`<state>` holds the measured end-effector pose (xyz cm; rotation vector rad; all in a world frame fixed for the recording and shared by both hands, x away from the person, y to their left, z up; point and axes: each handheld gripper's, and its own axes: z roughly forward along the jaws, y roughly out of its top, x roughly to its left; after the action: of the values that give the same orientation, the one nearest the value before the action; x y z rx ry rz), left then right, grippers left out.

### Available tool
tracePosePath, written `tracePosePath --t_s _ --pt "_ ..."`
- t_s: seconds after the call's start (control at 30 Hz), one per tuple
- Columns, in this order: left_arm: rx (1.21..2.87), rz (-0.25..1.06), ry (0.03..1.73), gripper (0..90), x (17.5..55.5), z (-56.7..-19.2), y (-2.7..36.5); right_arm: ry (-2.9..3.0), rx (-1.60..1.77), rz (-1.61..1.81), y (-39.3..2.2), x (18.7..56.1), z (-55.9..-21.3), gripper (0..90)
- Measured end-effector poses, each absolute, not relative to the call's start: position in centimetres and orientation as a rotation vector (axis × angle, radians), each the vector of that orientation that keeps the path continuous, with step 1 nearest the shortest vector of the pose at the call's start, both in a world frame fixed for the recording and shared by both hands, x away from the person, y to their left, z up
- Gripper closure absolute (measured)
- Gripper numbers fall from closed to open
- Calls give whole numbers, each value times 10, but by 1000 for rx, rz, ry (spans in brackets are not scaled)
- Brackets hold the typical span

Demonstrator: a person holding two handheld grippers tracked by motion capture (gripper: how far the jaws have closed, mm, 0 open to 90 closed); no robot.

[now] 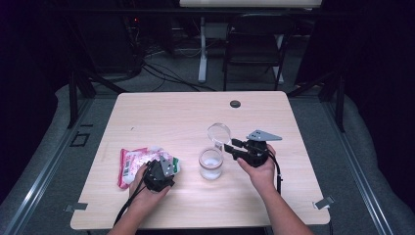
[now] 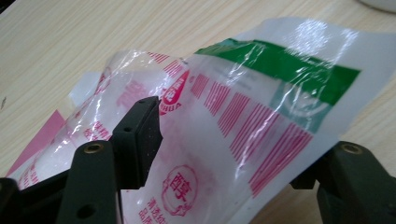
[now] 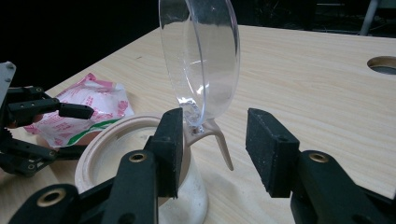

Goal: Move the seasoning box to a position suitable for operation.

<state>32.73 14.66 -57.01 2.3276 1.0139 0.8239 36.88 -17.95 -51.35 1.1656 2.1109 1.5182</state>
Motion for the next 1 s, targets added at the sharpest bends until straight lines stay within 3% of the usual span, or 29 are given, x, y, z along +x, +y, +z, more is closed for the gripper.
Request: tracePosePath --t_s 0.23,1.0 --pt "2311 812 1069 473 332 -571 154 2105 1171 1524 -179 369 -514 569" --pt "2169 569 1251 730 347 -560 189 2103 1170 1515 -181 368 -514 569"
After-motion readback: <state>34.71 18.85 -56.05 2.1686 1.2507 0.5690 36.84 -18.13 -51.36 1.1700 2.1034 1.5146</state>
